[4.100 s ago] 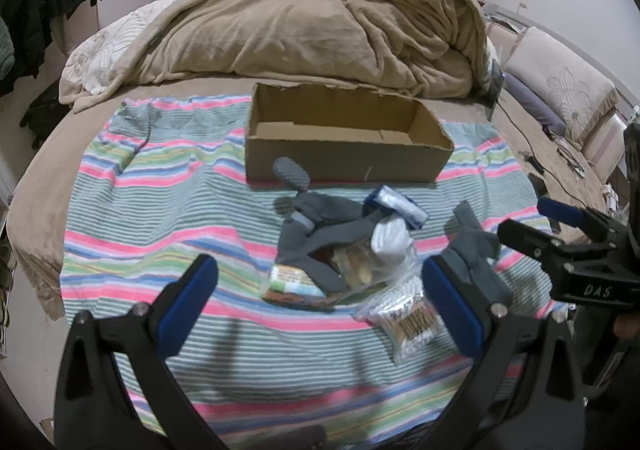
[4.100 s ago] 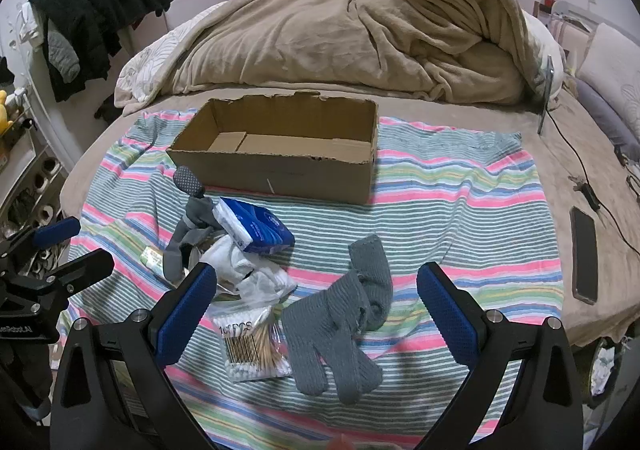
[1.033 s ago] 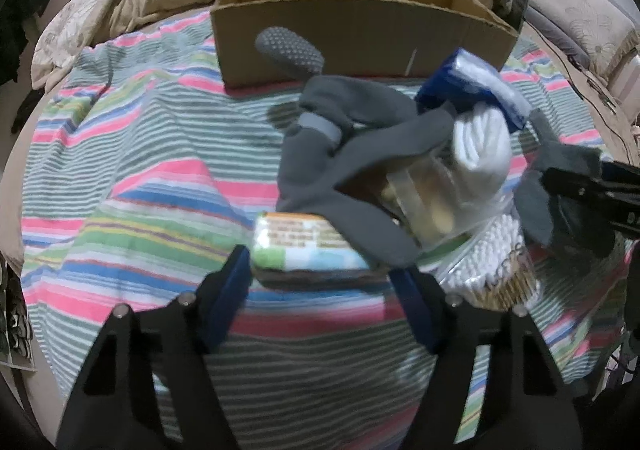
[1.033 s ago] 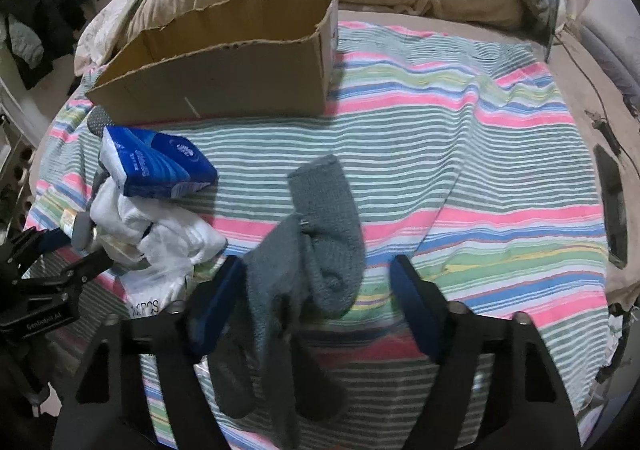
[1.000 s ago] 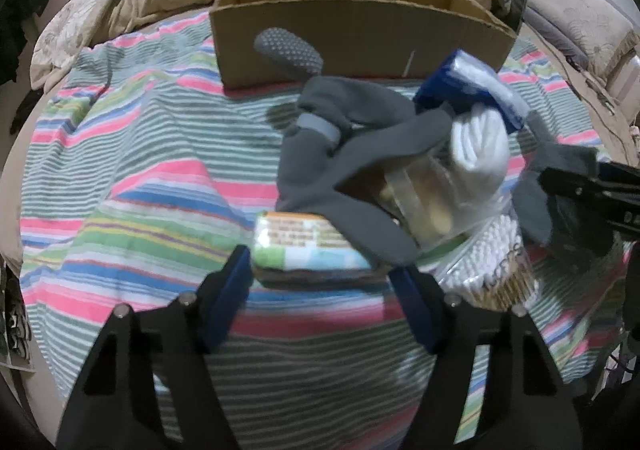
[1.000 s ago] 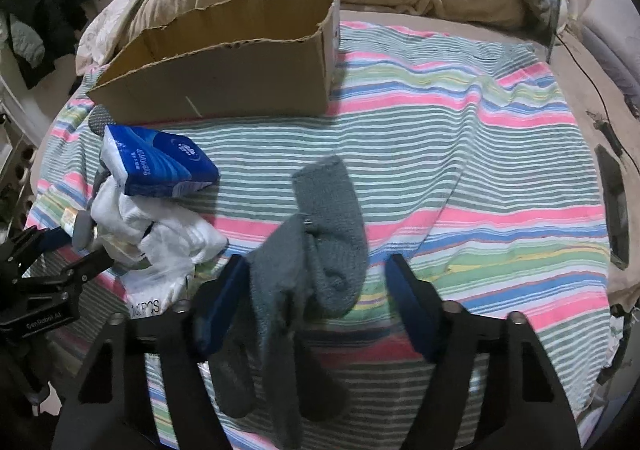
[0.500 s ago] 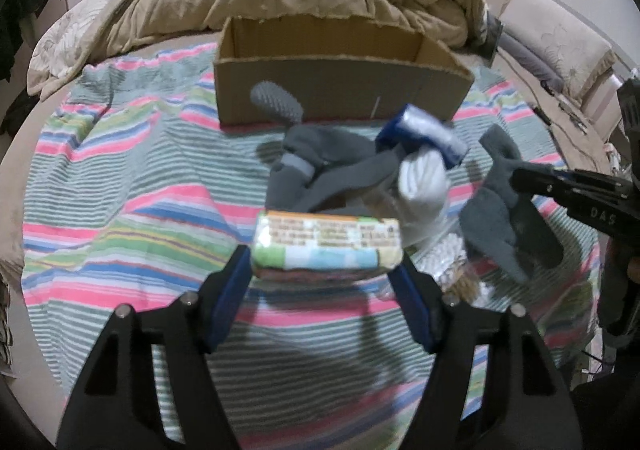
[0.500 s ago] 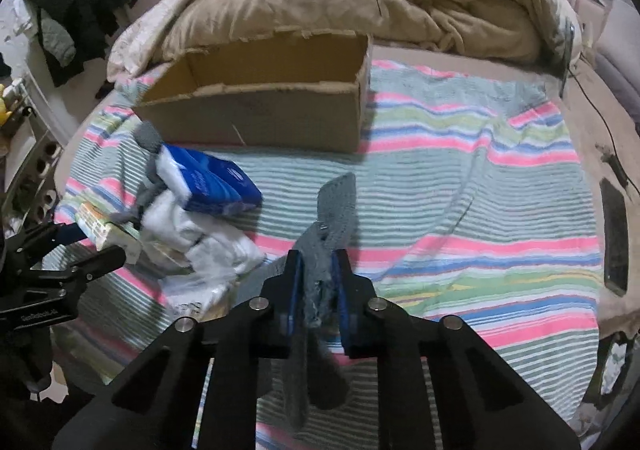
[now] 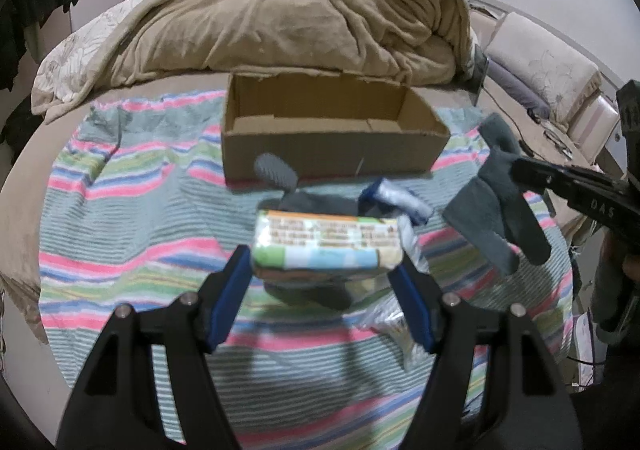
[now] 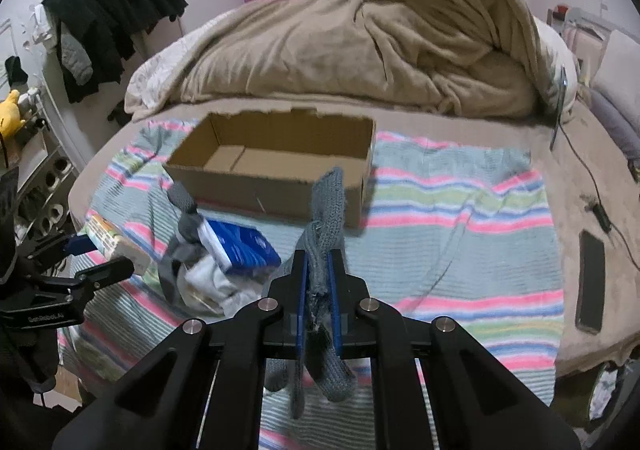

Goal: Organize objects
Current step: 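Carry the small box and grey glove with both tools over the cardboard box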

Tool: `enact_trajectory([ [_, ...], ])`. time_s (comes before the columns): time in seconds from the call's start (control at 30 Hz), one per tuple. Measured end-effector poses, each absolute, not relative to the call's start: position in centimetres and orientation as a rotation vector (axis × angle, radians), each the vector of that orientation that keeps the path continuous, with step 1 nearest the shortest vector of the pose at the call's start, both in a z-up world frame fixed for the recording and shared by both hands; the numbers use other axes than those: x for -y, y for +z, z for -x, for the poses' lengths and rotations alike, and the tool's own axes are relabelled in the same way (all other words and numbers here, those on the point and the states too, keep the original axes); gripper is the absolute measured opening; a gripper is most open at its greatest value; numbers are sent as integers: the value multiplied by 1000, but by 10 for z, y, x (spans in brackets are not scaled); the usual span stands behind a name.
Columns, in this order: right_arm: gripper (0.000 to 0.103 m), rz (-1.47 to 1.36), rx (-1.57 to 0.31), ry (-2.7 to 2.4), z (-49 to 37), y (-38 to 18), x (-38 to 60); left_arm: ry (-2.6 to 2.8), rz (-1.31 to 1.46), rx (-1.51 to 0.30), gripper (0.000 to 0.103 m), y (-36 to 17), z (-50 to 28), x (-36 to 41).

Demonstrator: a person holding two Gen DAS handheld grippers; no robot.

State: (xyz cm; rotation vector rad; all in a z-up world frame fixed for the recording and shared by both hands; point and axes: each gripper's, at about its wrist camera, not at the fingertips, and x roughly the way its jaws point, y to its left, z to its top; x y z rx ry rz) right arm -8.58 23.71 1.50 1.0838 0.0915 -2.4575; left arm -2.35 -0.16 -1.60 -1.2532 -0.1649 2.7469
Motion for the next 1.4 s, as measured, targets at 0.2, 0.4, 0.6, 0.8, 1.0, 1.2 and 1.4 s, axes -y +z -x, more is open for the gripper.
enact_trajectory([
  [0.2, 10, -998, -99, -2467, 94, 40, -235, 2766, 1204, 162, 70, 0, 34, 5],
  [0.4, 10, -923, -120, -2473, 107, 59, -230, 2784, 1150, 119, 70, 16, 46, 4],
  [0.6, 10, -882, -128, -2476, 130, 69, -226, 2780, 1131, 137, 70, 22, 66, 7],
  [0.8, 10, -844, -118, -2471, 152, 75, -221, 2786, 1126, 120, 70, 25, 91, 5],
  [1.0, 10, -839, -127, -2452, 177, 72, -213, 2787, 1113, 138, 70, 26, 116, 2],
  [1.2, 10, -854, -120, -2434, 195, 61, -208, 2767, 1130, 154, 70, 17, 143, -3],
  [1.4, 10, -900, -101, -2394, 214, 42, -201, 2737, 1173, 225, 70, 2, 170, -6],
])
